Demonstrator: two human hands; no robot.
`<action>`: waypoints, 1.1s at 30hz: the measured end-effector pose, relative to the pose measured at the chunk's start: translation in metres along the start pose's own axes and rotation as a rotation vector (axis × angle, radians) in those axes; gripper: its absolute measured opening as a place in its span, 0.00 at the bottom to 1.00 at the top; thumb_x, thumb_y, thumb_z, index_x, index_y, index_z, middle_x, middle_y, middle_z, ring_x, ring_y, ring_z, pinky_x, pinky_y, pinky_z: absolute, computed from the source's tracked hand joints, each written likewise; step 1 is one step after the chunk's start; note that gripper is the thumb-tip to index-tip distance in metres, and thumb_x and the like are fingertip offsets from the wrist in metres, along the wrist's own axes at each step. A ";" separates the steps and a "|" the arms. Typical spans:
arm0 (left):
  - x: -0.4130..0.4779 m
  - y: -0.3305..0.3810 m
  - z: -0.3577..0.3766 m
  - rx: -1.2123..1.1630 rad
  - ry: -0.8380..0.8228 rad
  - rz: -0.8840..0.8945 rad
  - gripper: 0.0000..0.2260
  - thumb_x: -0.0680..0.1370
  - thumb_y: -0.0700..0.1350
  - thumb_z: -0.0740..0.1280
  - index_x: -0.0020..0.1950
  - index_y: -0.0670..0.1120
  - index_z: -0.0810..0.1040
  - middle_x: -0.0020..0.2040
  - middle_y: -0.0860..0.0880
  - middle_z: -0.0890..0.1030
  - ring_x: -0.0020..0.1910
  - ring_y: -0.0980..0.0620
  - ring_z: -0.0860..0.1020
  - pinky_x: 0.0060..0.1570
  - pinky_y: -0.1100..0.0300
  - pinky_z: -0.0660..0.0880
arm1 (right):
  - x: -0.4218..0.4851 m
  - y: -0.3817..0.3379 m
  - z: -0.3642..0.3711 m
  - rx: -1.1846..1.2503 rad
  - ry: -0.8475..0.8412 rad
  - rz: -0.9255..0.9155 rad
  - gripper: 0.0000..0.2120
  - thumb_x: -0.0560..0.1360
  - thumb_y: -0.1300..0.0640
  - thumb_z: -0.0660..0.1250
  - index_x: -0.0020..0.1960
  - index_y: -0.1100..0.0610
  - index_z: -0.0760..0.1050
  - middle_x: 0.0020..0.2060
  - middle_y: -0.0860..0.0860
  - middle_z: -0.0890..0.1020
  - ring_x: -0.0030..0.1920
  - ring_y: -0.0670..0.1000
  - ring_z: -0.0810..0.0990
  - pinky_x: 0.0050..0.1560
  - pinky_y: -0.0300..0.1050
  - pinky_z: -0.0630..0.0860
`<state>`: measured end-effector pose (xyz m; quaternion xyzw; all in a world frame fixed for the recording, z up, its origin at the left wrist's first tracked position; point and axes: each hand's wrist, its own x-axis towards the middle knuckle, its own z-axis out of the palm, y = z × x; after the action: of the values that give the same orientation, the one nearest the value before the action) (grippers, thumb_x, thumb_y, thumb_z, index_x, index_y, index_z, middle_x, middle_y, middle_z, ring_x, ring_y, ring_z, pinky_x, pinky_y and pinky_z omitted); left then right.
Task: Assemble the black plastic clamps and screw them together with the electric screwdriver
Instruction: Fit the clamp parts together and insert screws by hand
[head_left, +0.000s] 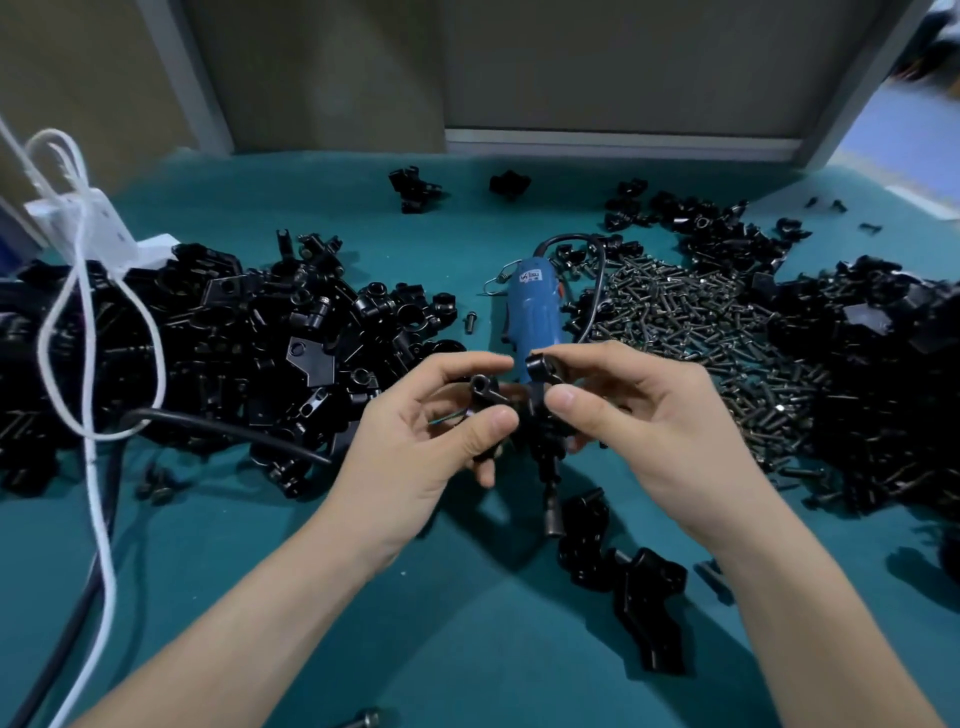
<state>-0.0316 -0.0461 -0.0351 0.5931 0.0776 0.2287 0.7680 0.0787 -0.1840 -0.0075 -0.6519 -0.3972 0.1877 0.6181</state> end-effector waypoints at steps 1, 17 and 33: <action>0.000 0.000 0.000 -0.015 0.005 0.002 0.12 0.67 0.41 0.73 0.47 0.54 0.84 0.40 0.50 0.82 0.32 0.55 0.77 0.30 0.65 0.75 | 0.000 0.002 0.001 0.012 -0.012 0.012 0.10 0.67 0.51 0.71 0.49 0.46 0.83 0.46 0.56 0.83 0.44 0.53 0.83 0.39 0.42 0.80; -0.003 0.001 -0.003 0.344 0.092 0.045 0.26 0.56 0.49 0.81 0.49 0.61 0.76 0.47 0.56 0.81 0.26 0.49 0.78 0.24 0.60 0.72 | -0.001 0.000 0.008 0.224 0.068 0.088 0.11 0.62 0.49 0.75 0.44 0.47 0.85 0.38 0.53 0.85 0.39 0.49 0.83 0.35 0.40 0.80; -0.010 -0.007 0.003 0.222 0.055 0.165 0.08 0.78 0.45 0.64 0.54 0.52 0.80 0.55 0.43 0.76 0.48 0.47 0.84 0.44 0.56 0.81 | -0.003 0.001 0.014 -0.059 0.075 -0.026 0.16 0.63 0.51 0.73 0.51 0.47 0.83 0.45 0.50 0.82 0.48 0.45 0.81 0.46 0.30 0.75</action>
<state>-0.0375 -0.0548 -0.0422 0.6723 0.0746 0.2972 0.6739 0.0668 -0.1767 -0.0113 -0.6712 -0.3877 0.1433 0.6153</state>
